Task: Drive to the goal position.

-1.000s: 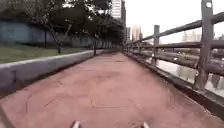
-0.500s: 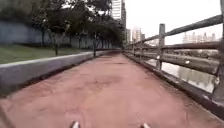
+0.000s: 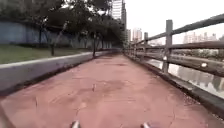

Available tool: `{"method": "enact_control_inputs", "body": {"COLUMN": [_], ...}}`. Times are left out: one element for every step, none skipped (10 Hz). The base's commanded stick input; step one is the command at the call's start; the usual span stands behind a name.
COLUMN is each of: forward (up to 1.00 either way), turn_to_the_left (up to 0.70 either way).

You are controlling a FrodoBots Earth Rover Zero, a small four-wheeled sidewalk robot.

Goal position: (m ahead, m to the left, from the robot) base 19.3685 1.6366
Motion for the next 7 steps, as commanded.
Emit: {"method": "enact_control_inputs", "body": {"forward": [0.7,0.7,0.7,0.7,0.7,0.7,0.7], "turn_to_the_left": [0.0,0.0,0.0,0.0,0.0,0.0,0.0]}}
